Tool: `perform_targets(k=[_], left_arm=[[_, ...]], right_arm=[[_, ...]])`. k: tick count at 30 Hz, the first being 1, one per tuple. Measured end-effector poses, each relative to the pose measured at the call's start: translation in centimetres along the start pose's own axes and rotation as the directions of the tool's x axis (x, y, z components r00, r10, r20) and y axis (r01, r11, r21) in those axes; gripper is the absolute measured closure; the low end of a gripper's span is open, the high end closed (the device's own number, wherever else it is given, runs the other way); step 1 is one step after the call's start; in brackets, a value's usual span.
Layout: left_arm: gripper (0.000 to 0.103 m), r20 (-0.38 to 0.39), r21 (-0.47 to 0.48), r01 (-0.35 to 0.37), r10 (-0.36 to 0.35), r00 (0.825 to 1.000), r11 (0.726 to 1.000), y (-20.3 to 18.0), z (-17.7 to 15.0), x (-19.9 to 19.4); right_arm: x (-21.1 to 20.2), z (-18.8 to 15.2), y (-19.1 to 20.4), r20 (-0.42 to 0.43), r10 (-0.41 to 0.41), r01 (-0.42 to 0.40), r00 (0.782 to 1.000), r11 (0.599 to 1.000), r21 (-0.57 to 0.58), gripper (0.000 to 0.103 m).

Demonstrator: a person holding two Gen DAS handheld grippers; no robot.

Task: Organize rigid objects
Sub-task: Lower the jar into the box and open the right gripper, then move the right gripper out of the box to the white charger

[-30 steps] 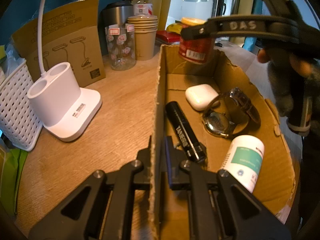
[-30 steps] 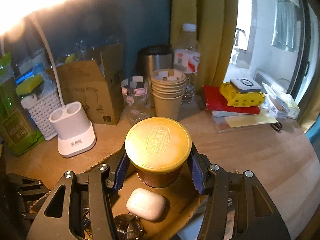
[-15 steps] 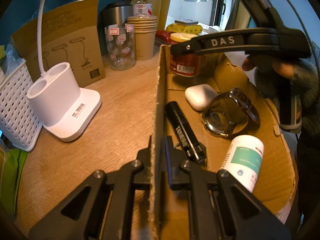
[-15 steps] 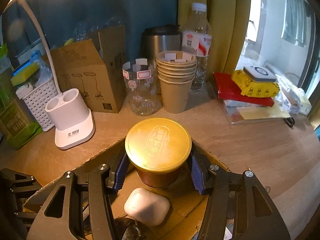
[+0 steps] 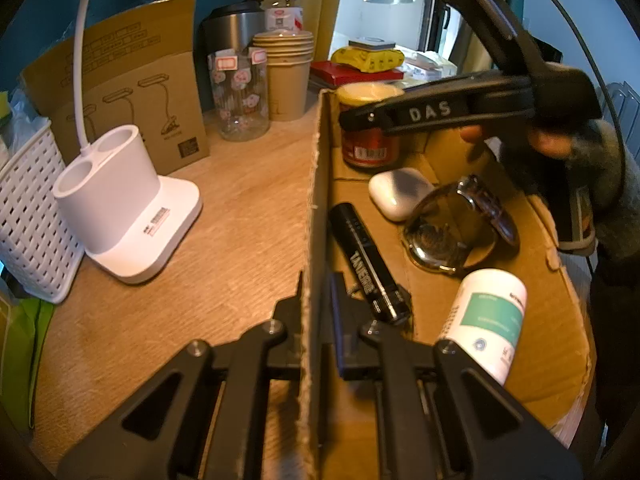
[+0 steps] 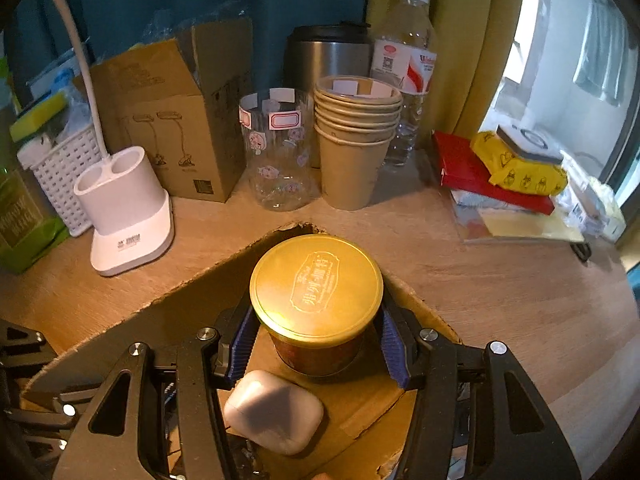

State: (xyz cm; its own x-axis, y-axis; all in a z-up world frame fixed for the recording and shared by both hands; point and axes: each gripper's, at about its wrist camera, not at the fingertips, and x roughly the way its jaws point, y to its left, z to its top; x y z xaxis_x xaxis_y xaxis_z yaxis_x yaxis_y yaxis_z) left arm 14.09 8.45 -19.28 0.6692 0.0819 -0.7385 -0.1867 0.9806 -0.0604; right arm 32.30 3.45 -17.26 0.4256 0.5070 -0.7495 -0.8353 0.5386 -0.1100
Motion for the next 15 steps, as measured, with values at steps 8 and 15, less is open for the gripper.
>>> perform_targets(k=[8,15], left_arm=[[0.093,0.000,0.001,-0.002,0.002,1.000,1.000,-0.1,0.0,0.1],[0.093,0.000,0.001,-0.002,0.002,1.000,1.000,-0.1,0.0,0.1]], right_arm=[[0.1,-0.3,0.8,0.042,0.026,-0.023,0.999,0.998,-0.064,0.028],[-0.9,-0.5,1.0,0.078,-0.011,0.016,0.997,0.998,-0.064,0.028]])
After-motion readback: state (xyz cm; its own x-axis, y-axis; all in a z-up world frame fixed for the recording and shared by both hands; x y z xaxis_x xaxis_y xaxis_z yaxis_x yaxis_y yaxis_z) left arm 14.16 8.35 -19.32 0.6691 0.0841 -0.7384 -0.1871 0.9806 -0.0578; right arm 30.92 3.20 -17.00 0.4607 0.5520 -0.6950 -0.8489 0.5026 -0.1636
